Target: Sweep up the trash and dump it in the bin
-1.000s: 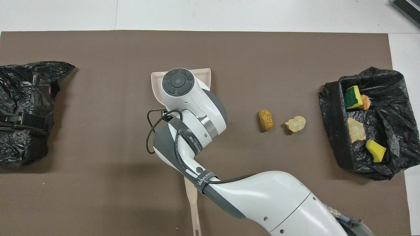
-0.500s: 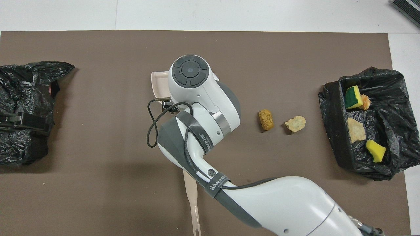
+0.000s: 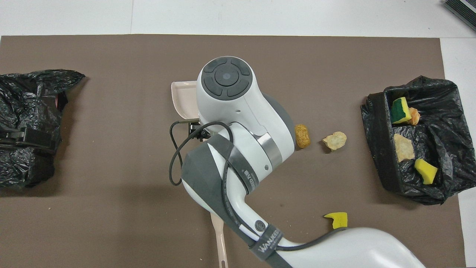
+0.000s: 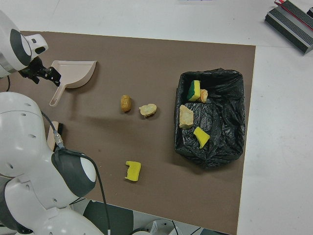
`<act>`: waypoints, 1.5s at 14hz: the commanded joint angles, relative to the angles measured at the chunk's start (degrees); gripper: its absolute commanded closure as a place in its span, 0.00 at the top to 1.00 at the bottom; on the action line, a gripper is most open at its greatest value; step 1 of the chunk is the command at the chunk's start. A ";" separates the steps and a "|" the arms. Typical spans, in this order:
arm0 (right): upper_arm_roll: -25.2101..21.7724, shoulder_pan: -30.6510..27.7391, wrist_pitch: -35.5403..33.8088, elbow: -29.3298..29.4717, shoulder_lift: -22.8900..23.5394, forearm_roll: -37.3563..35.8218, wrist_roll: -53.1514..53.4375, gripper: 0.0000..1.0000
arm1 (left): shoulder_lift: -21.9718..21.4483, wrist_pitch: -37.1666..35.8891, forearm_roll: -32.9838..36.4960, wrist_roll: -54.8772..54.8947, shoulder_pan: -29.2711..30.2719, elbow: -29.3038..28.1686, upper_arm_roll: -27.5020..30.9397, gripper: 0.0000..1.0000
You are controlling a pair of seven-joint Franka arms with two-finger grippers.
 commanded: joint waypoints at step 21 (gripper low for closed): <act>0.66 18.01 24.01 -57.31 -25.85 14.31 8.15 0.59 | 14.08 24.80 1.01 -25.51 -22.07 0.05 -2.17 1.00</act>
